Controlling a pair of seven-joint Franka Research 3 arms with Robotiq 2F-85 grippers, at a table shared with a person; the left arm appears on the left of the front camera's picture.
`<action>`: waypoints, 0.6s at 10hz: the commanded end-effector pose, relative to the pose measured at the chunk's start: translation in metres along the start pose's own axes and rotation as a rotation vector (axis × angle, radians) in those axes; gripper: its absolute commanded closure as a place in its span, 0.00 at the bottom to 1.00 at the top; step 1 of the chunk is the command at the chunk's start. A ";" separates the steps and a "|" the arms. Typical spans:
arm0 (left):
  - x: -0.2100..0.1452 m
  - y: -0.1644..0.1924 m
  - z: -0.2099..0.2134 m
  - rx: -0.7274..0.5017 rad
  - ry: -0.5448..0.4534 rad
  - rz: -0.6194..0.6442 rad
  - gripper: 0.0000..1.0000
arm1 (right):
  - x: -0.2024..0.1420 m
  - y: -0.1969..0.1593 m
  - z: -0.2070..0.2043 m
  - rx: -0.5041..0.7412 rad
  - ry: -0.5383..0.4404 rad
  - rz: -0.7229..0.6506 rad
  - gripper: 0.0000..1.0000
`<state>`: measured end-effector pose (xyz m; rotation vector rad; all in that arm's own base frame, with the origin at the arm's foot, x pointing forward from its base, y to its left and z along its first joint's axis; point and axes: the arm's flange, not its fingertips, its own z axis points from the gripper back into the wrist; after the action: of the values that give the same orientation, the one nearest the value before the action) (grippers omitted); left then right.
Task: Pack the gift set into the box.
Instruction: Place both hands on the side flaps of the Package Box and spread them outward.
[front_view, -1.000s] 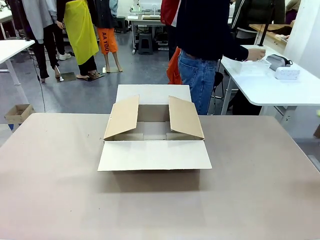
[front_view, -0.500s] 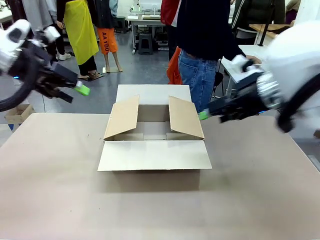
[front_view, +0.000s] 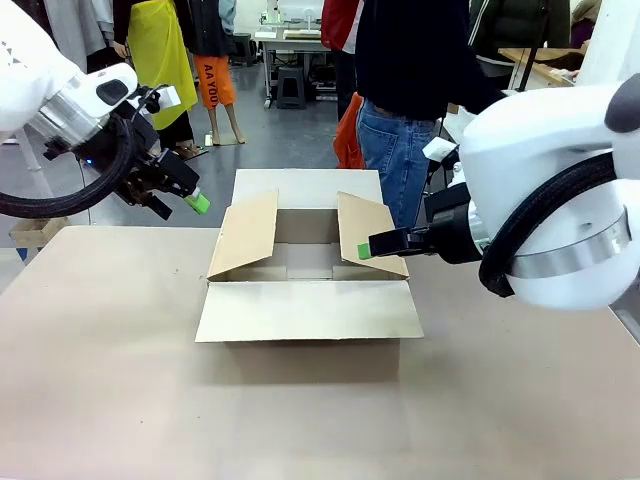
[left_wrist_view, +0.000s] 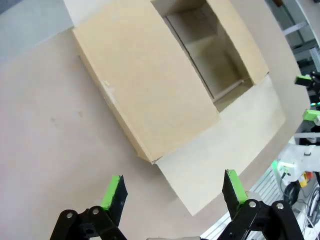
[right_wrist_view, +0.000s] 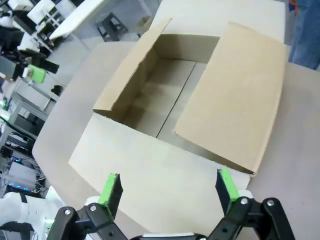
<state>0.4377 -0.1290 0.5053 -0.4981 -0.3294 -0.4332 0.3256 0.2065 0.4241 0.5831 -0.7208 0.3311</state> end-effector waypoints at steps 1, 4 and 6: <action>-0.005 0.001 0.011 -0.007 -0.039 0.002 0.00 | 0.002 0.013 0.001 -0.016 0.005 0.000 0.00; 0.021 -0.059 -0.004 0.131 0.093 0.001 0.00 | 0.002 0.013 0.001 -0.016 0.005 0.000 0.00; 0.093 -0.090 -0.044 0.198 0.279 -0.015 0.00 | 0.002 0.013 0.001 -0.016 0.005 0.000 0.00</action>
<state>0.4360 -0.2226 0.5289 -0.3075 -0.2279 -0.4553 0.3205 0.2153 0.4246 0.5783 -0.7204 0.3519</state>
